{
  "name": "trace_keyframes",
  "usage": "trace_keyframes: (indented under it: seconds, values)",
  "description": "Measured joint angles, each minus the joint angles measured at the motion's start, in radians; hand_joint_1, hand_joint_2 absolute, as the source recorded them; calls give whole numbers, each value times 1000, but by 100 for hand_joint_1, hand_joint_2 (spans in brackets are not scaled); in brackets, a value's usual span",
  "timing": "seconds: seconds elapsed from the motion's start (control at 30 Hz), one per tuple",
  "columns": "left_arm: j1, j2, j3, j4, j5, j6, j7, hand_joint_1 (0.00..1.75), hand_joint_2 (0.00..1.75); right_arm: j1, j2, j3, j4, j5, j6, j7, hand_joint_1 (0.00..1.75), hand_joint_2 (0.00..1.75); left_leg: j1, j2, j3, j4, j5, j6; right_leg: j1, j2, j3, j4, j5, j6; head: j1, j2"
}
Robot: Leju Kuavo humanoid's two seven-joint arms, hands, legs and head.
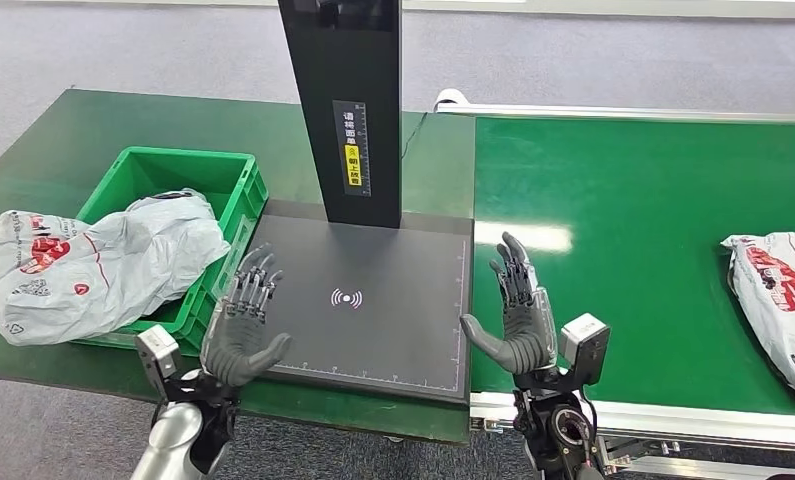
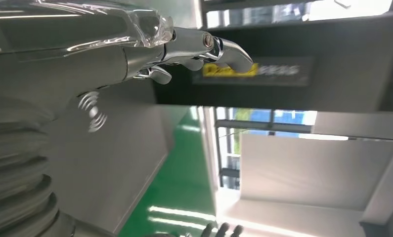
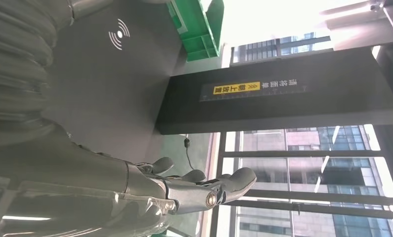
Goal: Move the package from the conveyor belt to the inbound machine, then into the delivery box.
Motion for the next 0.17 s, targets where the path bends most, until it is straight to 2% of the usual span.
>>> trace_keyframes:
  seconds: [0.17]
  values:
    - [-4, -38, -9, 58, 13, 57, 28, 0, 175, 8, 0, 8, -7, 32, -44, 3, 0, 175, 0, 0, 0, 0, 0, 0, 0, 0, 0, 0, 0, 0, 0, 0]
